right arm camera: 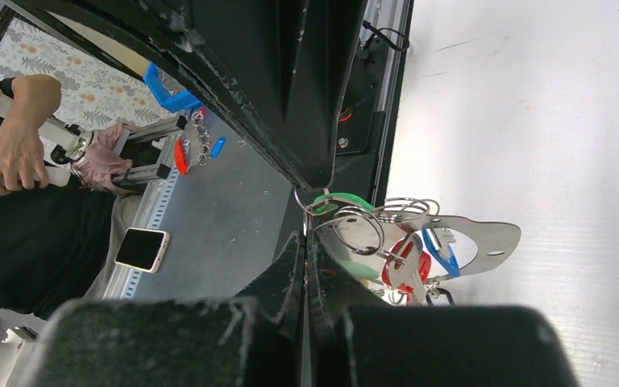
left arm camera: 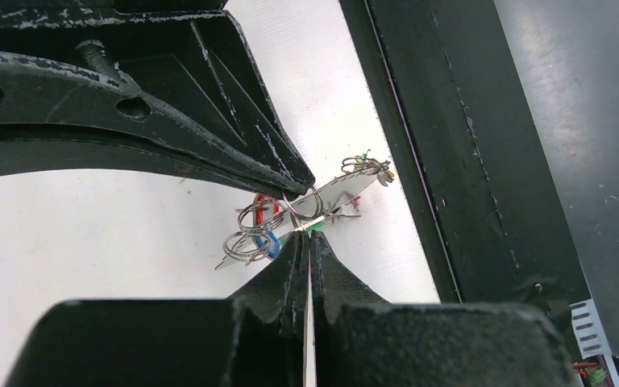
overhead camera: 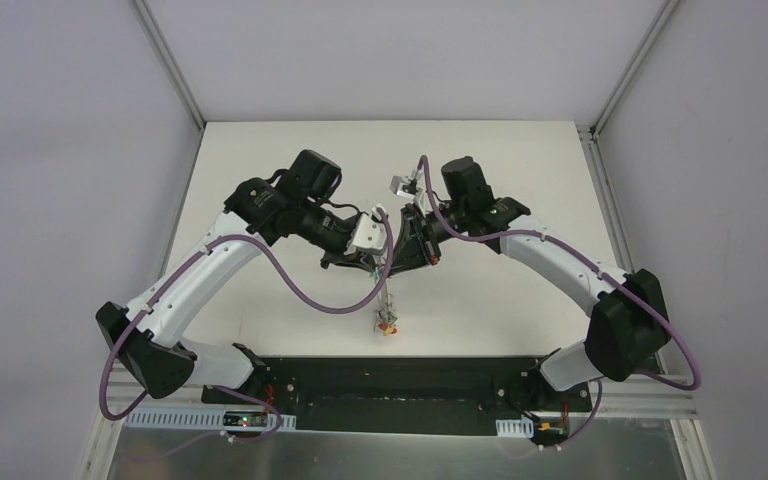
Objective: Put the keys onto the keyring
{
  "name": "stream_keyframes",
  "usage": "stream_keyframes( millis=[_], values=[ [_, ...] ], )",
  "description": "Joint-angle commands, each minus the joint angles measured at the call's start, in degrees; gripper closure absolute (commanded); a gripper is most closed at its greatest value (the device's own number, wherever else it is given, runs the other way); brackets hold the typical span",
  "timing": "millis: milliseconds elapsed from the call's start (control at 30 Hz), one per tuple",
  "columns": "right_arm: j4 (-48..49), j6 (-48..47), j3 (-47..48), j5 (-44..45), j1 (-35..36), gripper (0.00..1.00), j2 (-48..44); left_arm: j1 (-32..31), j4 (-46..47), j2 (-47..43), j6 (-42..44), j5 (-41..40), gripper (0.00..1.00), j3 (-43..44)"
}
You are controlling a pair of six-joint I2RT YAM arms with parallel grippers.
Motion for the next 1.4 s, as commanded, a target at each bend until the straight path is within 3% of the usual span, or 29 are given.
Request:
stream_keyframes(
  millis=[0,767,1033,1367],
  values=[
    [4.3,1.8,0.5,-1.0,-0.3,1.0,-0.1,-0.6,-2.2,-1.8,2.6,3.4,1.0,0.2],
    [5.8,2.4,-0.2,-3.4,-1.1,1.0,0.0,-0.6,-8.5,1.7,7.4,6.0,1.0,3.1],
    [0.3,-3.7,-1.2,-4.3,-1.0,1.0,-1.6,-0.5,-6.7,1.8,5.8,1.6,1.0,3.4],
    [0.3,-5.0,-2.4,-7.2,0.7,1.0,-1.6,-0.7,-5.0,3.4,6.9,-0.8,1.0,4.2]
  ],
)
